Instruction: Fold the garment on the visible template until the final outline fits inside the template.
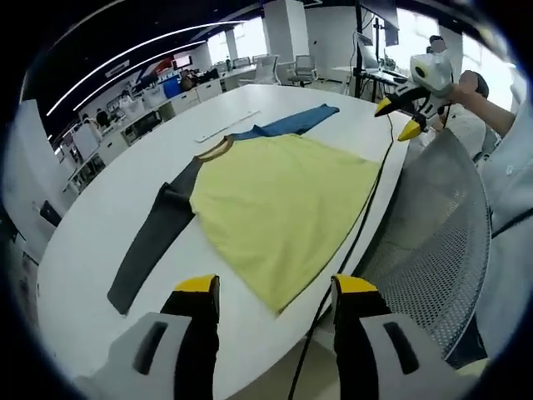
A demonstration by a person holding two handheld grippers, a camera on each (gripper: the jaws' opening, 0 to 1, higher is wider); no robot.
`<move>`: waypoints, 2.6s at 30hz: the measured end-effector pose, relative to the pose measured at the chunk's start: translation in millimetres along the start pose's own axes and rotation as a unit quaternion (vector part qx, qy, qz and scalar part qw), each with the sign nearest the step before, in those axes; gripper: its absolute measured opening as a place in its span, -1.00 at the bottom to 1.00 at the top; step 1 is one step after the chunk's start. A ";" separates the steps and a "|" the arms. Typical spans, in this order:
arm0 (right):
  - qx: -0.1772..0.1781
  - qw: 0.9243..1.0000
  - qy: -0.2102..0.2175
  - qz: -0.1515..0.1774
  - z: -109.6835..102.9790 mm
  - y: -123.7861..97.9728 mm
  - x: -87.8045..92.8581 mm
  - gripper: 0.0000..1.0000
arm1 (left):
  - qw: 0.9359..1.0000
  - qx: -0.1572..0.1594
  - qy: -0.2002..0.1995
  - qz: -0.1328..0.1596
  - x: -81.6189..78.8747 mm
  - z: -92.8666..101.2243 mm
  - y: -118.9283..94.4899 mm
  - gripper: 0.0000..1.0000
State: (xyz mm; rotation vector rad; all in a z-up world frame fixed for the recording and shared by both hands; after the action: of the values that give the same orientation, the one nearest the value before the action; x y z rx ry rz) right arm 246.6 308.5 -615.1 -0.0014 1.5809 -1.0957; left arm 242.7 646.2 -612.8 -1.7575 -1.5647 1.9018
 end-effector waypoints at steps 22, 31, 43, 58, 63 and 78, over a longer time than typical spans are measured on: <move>0.022 0.999 -0.017 0.023 -34.4 -8.1 -33.8 0.44 | 1.000 0.009 0.013 0.016 4.1 -1.8 -26.2 0.49; 0.041 0.999 0.002 0.020 -47.1 -9.5 -33.9 0.58 | 0.999 0.034 0.021 0.028 6.6 -3.2 -21.8 0.64; 0.078 0.996 0.031 0.028 -47.2 -20.6 -30.5 0.88 | 0.995 0.062 0.050 0.057 -8.8 1.2 -15.7 0.99; 0.055 0.998 0.027 0.027 -18.4 -24.5 -23.6 0.99 | 0.997 0.040 0.031 0.052 -30.9 0.2 -0.3 0.99; 0.036 0.999 0.022 0.033 -1.4 -28.9 -18.2 0.99 | 0.999 0.022 0.016 0.041 -37.8 3.5 7.1 0.99; 0.011 0.999 0.007 0.049 74.8 -46.5 3.3 0.95 | 0.999 -0.026 -0.029 0.032 -65.6 24.7 15.6 0.96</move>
State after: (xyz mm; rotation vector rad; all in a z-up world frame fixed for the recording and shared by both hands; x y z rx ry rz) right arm 278.4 233.4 -581.6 0.0971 1.5658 -1.0386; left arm 252.5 580.7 -585.2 -1.8100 -1.6110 1.9749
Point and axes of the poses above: the point that each gripper's makers call its tool centre point, and the gripper's own axes: y roughly forward along the fingers, z roughly to its right, x roughly out of its underside, the point moved 4 cm from there along -y, roughly backward along the fingers, and after that the axes turned 7 degrees about y, right-handed, at the moved point
